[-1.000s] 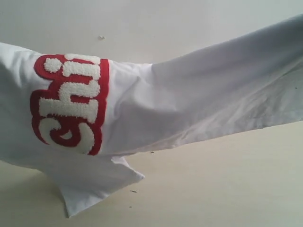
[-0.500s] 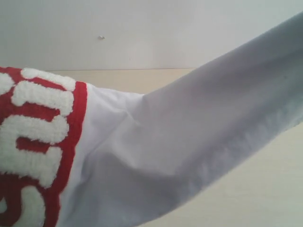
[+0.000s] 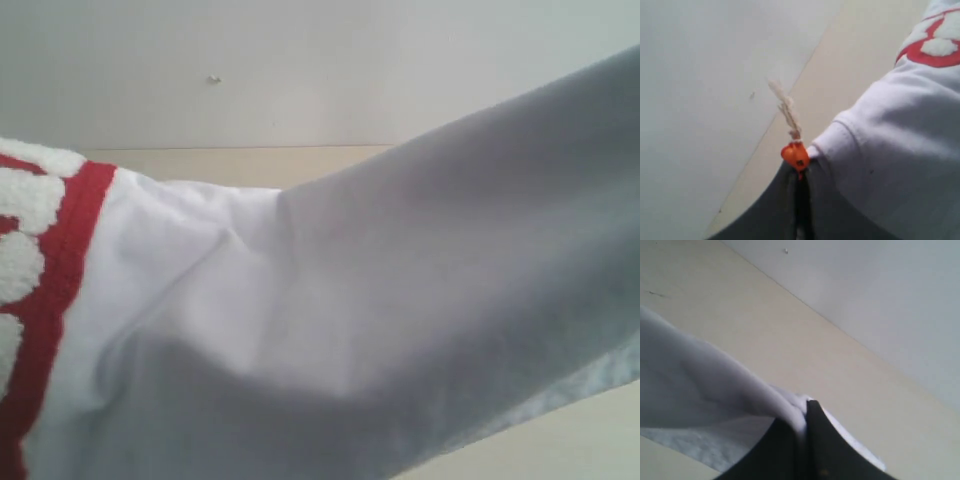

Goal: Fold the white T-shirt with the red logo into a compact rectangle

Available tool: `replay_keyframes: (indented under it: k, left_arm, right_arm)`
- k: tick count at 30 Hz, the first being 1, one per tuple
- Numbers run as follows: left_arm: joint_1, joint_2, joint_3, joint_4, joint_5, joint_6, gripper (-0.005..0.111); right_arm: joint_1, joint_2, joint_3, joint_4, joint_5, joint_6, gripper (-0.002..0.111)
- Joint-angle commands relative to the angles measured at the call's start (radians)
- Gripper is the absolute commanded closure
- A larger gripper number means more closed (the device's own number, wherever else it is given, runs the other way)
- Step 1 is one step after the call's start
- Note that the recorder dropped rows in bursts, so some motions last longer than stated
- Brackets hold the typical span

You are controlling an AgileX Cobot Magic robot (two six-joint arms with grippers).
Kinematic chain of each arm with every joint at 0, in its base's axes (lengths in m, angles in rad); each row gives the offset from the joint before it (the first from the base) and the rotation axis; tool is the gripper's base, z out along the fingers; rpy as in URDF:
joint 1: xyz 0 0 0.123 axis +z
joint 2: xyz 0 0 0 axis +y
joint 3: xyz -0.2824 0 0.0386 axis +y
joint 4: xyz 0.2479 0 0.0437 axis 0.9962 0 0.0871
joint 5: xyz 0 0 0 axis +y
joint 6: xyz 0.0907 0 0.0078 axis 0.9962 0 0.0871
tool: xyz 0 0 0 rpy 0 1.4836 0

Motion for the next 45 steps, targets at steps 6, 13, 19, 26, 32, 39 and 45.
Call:
replay_keyframes:
  k: [6, 13, 19, 26, 32, 39, 45]
  left_arm:
    - [-0.029, 0.256, 0.215, 0.309, -0.072, -0.074, 0.107]
    - [0.194, 0.569, 0.323, 0.357, -0.456, -0.192, 0.107]
    - [0.389, 0.799, 0.323, 0.369, -0.581, -0.251, 0.107]
    - [0.602, 1.071, 0.323, 0.37, -1.068, -0.256, 0.107]
    - [0.605, 1.207, 0.323, 0.366, -1.262, -0.256, 0.105]
    - [0.677, 1.21, 0.293, 0.277, -1.27, -0.258, 0.047]
    - [0.723, 1.18, 0.293, 0.276, -1.23, -0.261, 0.002]
  right_arm:
    - [0.003, 0.312, 0.126, -0.095, -0.016, 0.021, 0.108]
    - [0.001, 0.665, 0.14, -0.214, -0.151, 0.021, 0.108]
    - [-0.019, 0.953, 0.14, -0.31, -0.359, 0.086, 0.108]
    - [-0.047, 1.229, 0.14, -0.79, -0.716, 0.658, 0.108]
    - [-0.047, 1.271, 0.089, -0.88, -0.777, 0.781, 0.078]
    - [-0.045, 1.267, 0.051, -0.881, -0.763, 0.742, 0.031]
    - [-0.045, 1.239, 0.051, -0.847, -0.725, 0.738, 0.032]
